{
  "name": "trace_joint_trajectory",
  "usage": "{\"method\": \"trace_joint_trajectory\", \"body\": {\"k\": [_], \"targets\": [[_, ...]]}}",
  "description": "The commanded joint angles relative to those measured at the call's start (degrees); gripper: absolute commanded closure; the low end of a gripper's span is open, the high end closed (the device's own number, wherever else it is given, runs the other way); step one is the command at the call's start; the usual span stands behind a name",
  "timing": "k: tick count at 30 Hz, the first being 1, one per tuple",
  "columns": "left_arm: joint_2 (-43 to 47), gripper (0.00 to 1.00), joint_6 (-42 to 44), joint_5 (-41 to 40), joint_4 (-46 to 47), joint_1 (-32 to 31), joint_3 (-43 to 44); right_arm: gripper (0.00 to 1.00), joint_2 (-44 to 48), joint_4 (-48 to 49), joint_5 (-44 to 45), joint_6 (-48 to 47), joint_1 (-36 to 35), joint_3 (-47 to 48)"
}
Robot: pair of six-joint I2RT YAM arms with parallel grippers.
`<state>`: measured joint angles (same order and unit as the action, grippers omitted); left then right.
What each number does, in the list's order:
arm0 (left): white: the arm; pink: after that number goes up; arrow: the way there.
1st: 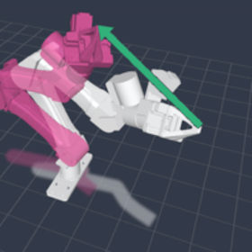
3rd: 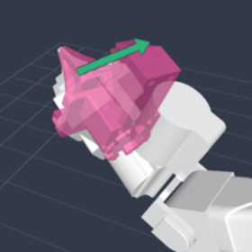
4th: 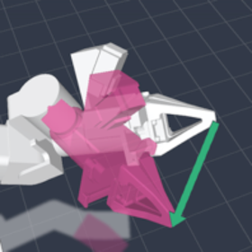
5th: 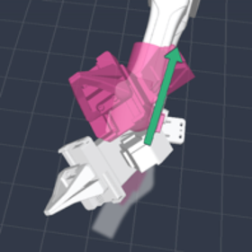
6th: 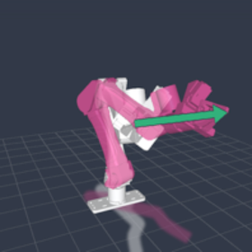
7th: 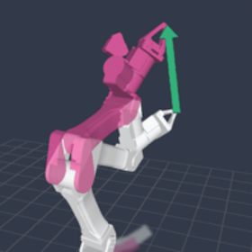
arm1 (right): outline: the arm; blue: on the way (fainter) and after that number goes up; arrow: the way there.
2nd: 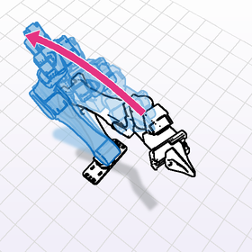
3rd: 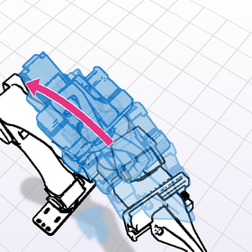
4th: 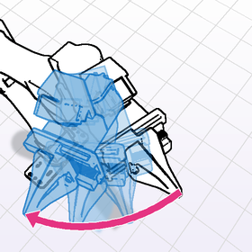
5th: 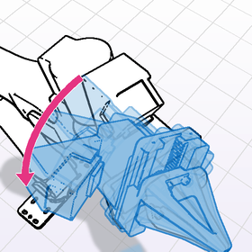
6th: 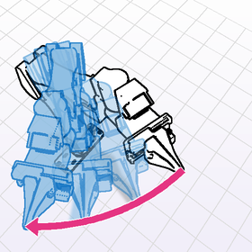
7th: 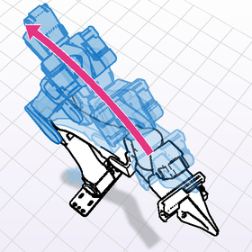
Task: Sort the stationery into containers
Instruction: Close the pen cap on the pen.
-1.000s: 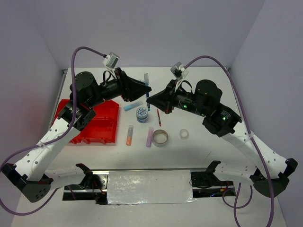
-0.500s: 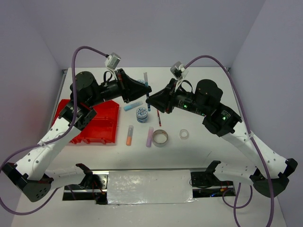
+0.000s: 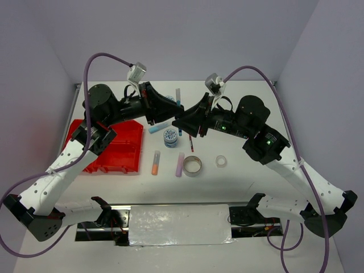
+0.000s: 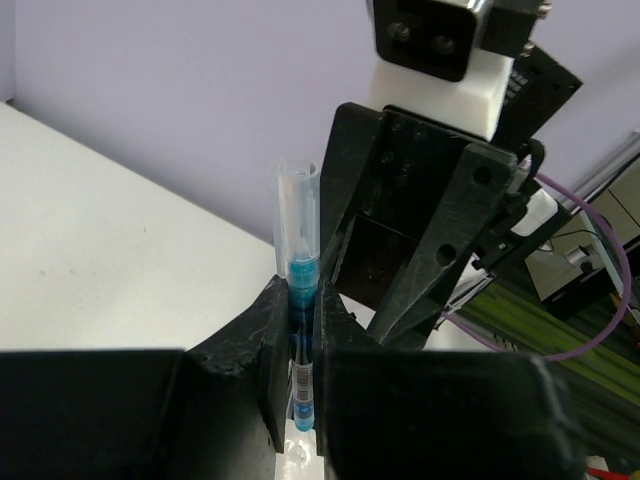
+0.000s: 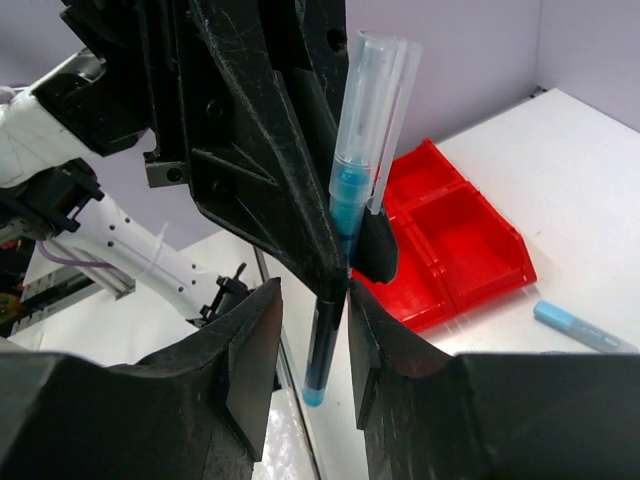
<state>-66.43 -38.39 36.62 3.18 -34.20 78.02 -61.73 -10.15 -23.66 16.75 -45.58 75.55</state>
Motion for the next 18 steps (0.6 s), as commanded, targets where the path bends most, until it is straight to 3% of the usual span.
{"method": "trace_joint_trajectory", "body": {"k": [1,4,10,13,14,16,17,18], "targets": [[1.57,1.0,-2.82,2.75,6.75,0.01,0.47,0.6,0.12,6.02,-1.21,1.08,-0.03,-0.4],[2.27,1.0,-4.49,2.58,8.94,0.01,-1.11,0.67,-0.31,8.21,-1.56,2.49,-0.03,-1.1],[3.33,1.0,-5.2,2.05,9.74,0.01,-1.91,1.0,-0.67,9.45,-0.95,3.2,-0.03,-1.37],[3.94,0.95,-3.8,1.44,7.99,0.01,-1.29,1.0,-0.58,8.49,-0.33,2.76,-0.12,-1.28],[4.64,0.79,-1.71,-0.3,5.28,0.01,-1.03,1.0,-0.41,7.7,0.01,2.58,-0.03,-1.37],[5.78,0.57,1.02,-3.56,1.32,0.01,-0.24,1.0,-0.05,7.17,0.54,2.41,-0.12,-1.81],[6.4,0.22,2.08,-7.05,-0.26,0.01,0.29,1.0,0.47,7.08,0.72,2.49,-0.03,-2.16],[7.27,0.1,4.09,-8.05,-2.45,0.01,0.38,1.0,0.74,7.16,0.89,2.58,-0.03,-2.86]]}}
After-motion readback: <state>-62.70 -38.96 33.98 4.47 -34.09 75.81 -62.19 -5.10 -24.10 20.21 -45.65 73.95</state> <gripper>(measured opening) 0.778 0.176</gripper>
